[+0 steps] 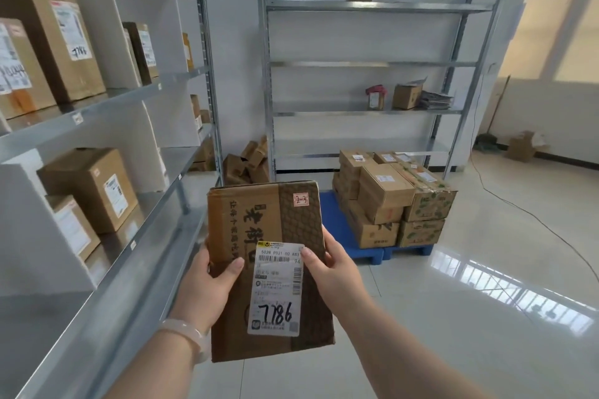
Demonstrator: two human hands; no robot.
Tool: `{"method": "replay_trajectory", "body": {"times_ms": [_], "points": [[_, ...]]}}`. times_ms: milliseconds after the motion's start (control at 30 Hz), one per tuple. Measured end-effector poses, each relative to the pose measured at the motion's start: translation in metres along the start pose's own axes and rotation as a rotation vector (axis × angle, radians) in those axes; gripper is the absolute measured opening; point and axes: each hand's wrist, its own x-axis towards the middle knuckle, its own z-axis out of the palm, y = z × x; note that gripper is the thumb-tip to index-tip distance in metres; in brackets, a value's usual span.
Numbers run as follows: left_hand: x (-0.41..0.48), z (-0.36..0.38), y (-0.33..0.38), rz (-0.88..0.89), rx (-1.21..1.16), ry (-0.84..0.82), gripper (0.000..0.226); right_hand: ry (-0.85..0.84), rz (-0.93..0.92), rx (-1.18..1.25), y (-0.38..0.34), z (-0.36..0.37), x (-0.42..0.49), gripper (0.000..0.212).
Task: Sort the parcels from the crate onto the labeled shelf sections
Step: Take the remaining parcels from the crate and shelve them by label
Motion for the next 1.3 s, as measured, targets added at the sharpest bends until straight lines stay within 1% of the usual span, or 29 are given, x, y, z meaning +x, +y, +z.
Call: {"method": "replay_trajectory", "body": {"times_ms": [133,367,533,667,833,967,1067,1200,1300], "points": [[0.040,0.003,0.001,-0.015,-0.009,0.008,0.042,0.005,0.000,-0.024,-0.003,0.008,0.039,0.059],[0.113,0.023,0.006,-0.032,-0.072,0.056,0.037,-0.036,0.031,-0.069,0.002,0.013,0.122,0.059],[0.177,0.058,0.025,-0.030,-0.109,0.118,0.033,-0.106,0.008,-0.079,0.002,-0.006,0.210,0.060],[0.235,0.092,0.048,-0.045,-0.045,0.156,0.036,-0.158,-0.012,-0.088,-0.004,-0.028,0.288,0.056],[0.297,0.121,0.066,-0.091,-0.048,0.197,0.029,-0.215,-0.003,-0.125,-0.012,-0.039,0.372,0.056],[0.347,0.126,0.059,-0.130,-0.033,0.242,0.026,-0.258,0.025,-0.141,-0.004,-0.023,0.426,0.056],[0.390,0.123,0.046,-0.162,-0.039,0.261,0.028,-0.273,0.044,-0.161,0.004,-0.002,0.466,0.056],[0.459,0.116,0.021,-0.182,-0.074,0.271,0.032,-0.297,0.062,-0.181,0.013,0.036,0.528,0.053],[0.518,0.099,0.013,-0.188,-0.093,0.266,0.030,-0.294,0.065,-0.212,0.010,0.071,0.579,0.054]]}}
